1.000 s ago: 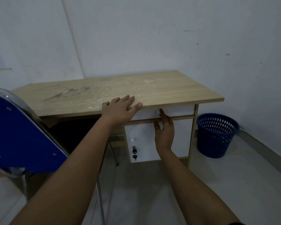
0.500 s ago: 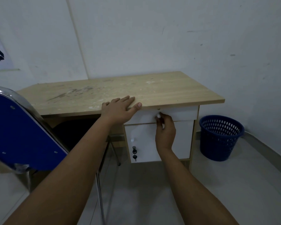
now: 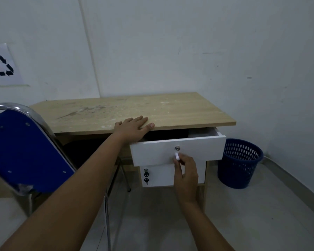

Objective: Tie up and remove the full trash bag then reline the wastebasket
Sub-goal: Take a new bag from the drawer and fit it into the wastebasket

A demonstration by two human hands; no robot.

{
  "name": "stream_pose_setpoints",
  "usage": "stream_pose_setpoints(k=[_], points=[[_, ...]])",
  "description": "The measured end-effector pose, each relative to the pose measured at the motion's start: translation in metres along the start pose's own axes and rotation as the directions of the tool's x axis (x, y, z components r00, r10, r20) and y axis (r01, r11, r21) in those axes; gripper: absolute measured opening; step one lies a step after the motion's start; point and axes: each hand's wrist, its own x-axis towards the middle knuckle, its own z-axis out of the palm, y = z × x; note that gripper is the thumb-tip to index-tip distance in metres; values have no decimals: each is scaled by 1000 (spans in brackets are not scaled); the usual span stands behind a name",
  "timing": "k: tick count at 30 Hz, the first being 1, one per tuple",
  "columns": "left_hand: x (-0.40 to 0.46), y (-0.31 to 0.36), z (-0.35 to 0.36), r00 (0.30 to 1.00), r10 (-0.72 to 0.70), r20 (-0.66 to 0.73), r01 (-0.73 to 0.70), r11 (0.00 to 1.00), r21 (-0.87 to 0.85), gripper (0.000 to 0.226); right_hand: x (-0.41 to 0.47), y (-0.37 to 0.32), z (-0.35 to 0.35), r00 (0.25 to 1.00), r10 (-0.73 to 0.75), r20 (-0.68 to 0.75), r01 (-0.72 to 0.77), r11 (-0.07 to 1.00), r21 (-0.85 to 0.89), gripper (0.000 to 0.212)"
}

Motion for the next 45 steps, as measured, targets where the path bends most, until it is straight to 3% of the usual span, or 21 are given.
stream_pose_setpoints(k=[5,13,15,17,19,21,23,26,29,33,45], points=[[1,-2,2,1000,4,0,-4,1000,-14,86,-21,-4,-15,999,-25,25,25,1000,10,25],[3,-3,3,1000,7,0,-7,1000,-16,86,-27,-22,-21,997,61,55,-63,997,37,22],[3,-4,3,1000,9,-3,-9,1000,-15,85,-24,-35,-27,997,65,29,-64,997,-42,21],[4,-4,3,1000,13,-2,-13,1000,-10,84,-18,-48,-34,999,17,-45,-23,990,-142,39],[6,-4,4,1000,10,-4,-10,1000,-25,80,-2,-66,-36,992,-106,-64,97,987,-132,42],[8,-5,1,1000,-9,17,10,996,-88,75,23,-83,-31,970,-238,51,243,958,-149,31],[8,-8,-5,998,-7,61,16,988,-154,73,51,-96,-20,934,-261,243,319,917,-241,28],[13,-16,-18,988,41,151,-17,987,-157,69,81,-110,-3,852,-70,519,309,866,-392,49],[20,-24,-19,980,52,191,-27,991,-133,69,97,-119,3,779,107,617,274,828,-489,66],[20,-22,-8,992,48,120,-37,995,-92,70,104,-124,7,726,274,631,155,829,-538,70],[12,-19,-10,993,61,101,-53,995,-81,62,116,-128,25,647,561,516,82,621,-779,81]])
